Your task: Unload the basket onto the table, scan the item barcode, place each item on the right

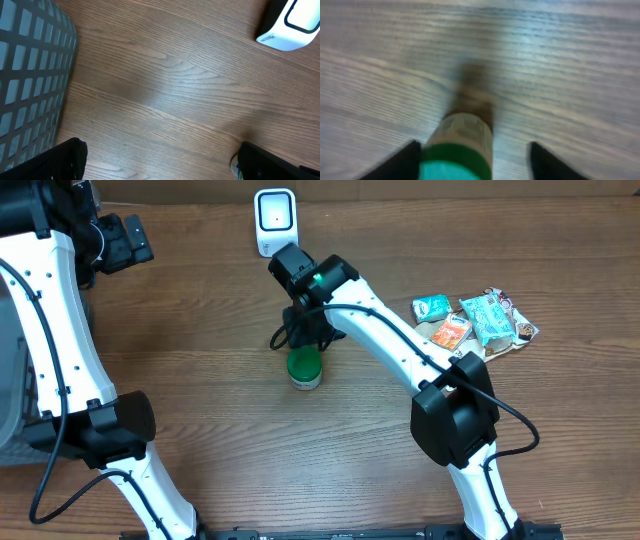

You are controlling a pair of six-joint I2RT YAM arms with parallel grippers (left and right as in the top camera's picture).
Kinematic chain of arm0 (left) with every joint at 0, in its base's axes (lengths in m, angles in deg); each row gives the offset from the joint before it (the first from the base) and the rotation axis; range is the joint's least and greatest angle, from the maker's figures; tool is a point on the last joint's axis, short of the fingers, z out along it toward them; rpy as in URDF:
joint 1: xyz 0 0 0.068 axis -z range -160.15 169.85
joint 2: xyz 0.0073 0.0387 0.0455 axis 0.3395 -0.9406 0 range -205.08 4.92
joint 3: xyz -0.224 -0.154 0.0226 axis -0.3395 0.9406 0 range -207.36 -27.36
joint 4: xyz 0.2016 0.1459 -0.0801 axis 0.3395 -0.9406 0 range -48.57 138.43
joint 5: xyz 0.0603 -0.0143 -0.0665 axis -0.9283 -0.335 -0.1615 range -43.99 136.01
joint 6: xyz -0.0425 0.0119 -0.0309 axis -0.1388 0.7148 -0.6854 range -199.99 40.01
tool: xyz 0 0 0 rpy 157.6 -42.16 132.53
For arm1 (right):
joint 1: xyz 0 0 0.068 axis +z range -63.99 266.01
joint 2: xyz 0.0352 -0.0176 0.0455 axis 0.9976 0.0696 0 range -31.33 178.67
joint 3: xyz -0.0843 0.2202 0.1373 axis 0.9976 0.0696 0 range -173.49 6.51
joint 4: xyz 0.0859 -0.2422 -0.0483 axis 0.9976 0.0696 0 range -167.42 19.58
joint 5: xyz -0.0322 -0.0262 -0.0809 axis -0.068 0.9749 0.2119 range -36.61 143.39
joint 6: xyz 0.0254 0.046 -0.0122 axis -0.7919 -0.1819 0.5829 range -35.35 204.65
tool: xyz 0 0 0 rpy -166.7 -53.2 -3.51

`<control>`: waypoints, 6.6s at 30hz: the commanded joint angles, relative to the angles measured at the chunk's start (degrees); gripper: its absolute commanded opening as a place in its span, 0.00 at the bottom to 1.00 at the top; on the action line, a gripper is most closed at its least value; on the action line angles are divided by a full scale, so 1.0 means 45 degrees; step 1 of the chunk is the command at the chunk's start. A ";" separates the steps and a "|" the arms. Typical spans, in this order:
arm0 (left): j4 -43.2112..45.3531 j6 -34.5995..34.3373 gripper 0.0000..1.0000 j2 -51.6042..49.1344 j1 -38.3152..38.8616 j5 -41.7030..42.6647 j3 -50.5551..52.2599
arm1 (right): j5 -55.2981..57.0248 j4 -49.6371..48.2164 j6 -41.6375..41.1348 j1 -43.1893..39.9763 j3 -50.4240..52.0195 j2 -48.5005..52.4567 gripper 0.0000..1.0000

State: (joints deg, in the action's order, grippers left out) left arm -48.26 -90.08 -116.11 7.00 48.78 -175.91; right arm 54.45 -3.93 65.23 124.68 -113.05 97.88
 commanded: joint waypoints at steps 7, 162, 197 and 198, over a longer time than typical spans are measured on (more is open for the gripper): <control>-0.0024 0.0243 1.00 0.0078 0.0049 -0.0083 -0.0155 | -0.2161 0.0874 -0.0151 0.0219 0.0112 -0.0039 0.90; -0.0029 0.0243 0.99 0.0078 0.0049 -0.0083 -0.0155 | -1.3648 0.3536 0.7499 -0.5115 -0.6509 -0.0117 0.36; -0.0024 0.0243 0.99 0.0078 0.0049 -0.0083 -0.0155 | -0.0340 -1.2784 1.6898 -0.2181 -0.4682 0.3152 0.33; -0.0024 0.0243 0.99 0.0078 0.0049 -0.0083 -0.0155 | -0.0340 -1.2978 1.7102 -0.2181 -0.4682 0.3366 0.33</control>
State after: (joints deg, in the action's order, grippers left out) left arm -48.26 -90.08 -116.11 7.00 48.78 -175.91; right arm 52.39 -59.99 138.06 114.98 -133.77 111.52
